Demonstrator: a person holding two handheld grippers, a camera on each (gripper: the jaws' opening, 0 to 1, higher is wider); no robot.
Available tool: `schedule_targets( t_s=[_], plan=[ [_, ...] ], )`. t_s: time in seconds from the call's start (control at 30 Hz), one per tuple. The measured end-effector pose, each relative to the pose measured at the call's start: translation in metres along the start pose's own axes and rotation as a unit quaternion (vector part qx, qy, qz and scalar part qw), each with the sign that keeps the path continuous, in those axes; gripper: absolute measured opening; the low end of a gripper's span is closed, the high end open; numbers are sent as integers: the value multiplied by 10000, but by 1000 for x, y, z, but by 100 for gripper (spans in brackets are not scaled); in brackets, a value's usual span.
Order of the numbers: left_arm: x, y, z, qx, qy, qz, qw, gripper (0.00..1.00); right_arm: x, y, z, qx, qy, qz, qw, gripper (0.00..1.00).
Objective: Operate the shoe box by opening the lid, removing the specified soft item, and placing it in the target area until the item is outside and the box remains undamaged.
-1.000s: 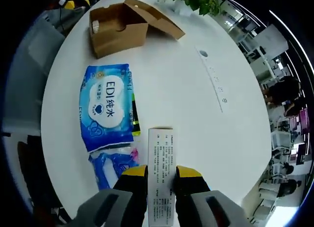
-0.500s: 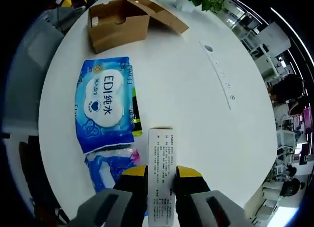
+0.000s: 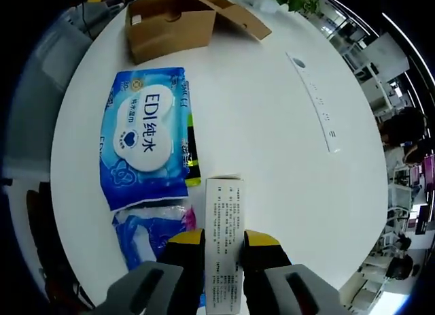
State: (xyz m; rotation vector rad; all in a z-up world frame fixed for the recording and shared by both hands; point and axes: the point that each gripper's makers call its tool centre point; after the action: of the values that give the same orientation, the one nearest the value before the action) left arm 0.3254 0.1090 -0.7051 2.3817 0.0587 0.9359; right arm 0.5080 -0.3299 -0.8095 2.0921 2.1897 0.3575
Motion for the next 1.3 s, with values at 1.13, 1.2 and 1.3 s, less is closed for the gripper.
schedule_targets(
  t_s=[1.13,1.2,1.3],
  plan=[
    [0,1,3,3,-46,20,10000,46,-5,-6,1,187,-105,-434,9988,15],
    [0,1,3,0,-45,23,10000,46,-7,-7,1,189,-137,-471,9986,15],
    [1,2,3,-15,-29,20,10000,46,-9,-8,0,179,-177,-514,9984,15]
  ],
)
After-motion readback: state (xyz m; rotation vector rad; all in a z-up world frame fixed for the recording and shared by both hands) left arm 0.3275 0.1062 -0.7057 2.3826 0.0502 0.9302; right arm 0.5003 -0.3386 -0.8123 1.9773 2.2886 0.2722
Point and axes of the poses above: the point that each gripper's makers call its tool centre point, and the gripper's own axes: z roughly forward along the fingers, y roughly to its right, x roughly out of its top, and after that the axes turned 12 degrees about -z, right-handed
